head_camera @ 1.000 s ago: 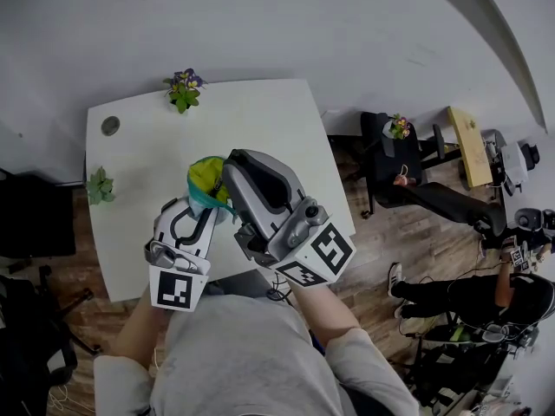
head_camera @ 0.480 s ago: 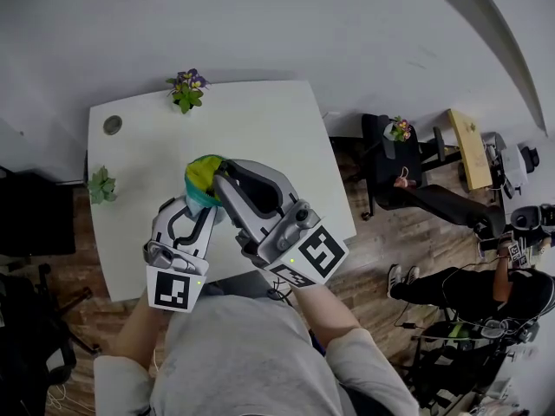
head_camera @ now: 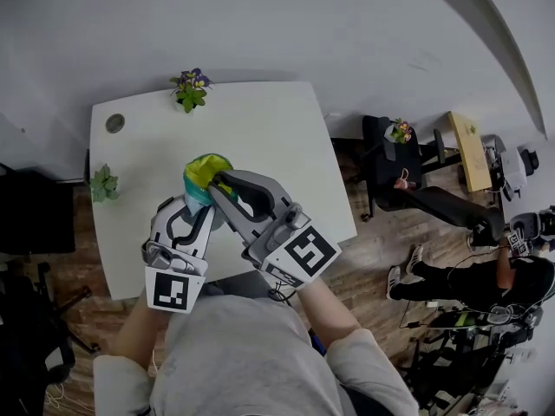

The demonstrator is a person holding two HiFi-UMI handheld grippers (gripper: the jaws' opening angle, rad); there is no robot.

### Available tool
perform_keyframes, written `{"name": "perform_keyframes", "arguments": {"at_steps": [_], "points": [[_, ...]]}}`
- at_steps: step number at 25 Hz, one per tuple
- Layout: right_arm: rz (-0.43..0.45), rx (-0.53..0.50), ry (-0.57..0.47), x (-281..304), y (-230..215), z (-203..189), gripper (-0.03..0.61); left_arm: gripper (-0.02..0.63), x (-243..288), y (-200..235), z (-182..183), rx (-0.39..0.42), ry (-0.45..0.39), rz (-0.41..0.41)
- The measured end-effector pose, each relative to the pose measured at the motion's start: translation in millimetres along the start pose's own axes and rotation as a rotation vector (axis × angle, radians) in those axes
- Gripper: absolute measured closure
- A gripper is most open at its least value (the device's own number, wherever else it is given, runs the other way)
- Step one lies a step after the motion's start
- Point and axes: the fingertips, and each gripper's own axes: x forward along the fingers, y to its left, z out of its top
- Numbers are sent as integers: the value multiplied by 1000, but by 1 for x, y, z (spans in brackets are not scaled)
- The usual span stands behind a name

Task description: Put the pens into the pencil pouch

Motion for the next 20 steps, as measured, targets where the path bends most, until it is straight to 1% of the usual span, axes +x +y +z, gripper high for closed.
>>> {"name": "perform_keyframes", "arguments": {"at_steps": [3,6,14,17,20], "points": [[4,3,4,-1,2,2,507,538,-3,3,1,3,1,9],[12,1,-3,-2,6,6,490,538,-6,3,3,5,-4,13],[14,13,-73,-12,14,26,482,538,-15,1,9,15,-15,19],[24,19,-99,-16,21,32,491,538,-20,-1,11,22,-19,21],[24,3,-95,-18,26,34,510,538,-24,-3,14,23,-23,22]]}}
